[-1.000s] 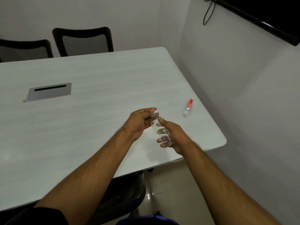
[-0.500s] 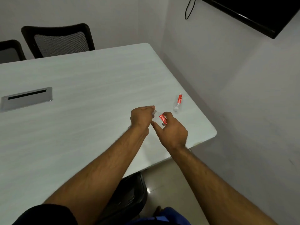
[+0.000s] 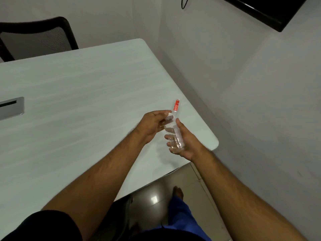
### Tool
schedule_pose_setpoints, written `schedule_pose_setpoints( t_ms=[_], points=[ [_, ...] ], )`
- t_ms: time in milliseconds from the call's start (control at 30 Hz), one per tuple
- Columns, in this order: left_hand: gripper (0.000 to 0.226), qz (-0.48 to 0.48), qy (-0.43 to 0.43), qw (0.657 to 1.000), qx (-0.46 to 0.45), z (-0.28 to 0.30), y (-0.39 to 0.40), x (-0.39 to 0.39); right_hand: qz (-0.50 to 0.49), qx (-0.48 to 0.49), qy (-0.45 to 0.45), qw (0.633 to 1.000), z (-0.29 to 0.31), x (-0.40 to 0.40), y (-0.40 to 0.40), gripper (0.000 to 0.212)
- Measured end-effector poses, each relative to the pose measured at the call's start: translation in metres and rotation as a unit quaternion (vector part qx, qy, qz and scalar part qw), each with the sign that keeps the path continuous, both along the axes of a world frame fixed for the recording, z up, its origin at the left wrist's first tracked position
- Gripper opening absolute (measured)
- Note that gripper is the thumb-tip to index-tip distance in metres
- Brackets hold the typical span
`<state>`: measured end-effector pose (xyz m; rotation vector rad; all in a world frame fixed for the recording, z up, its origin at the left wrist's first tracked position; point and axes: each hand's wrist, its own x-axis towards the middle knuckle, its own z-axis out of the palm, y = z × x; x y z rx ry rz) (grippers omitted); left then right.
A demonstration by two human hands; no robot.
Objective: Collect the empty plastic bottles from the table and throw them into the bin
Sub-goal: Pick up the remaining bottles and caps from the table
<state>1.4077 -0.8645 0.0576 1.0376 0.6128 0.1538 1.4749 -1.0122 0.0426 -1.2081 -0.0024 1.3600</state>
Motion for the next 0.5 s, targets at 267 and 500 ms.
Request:
schedule_pose_setpoints(
  t_ms=[267,500],
  points=[
    [0.016,0.009,0.050,0.999,-0.019,-0.033,-0.003,0.100,-0.011,-0.053,0.089,0.995,-0.022,0.098,-0.005,0.065],
    [0.064,-0.023,0.326,0.835,0.444,-0.089,0.024,0.172,-0.100,-0.167,-0.033,0.980,-0.055,0.167,0.006,0.050]
  ],
)
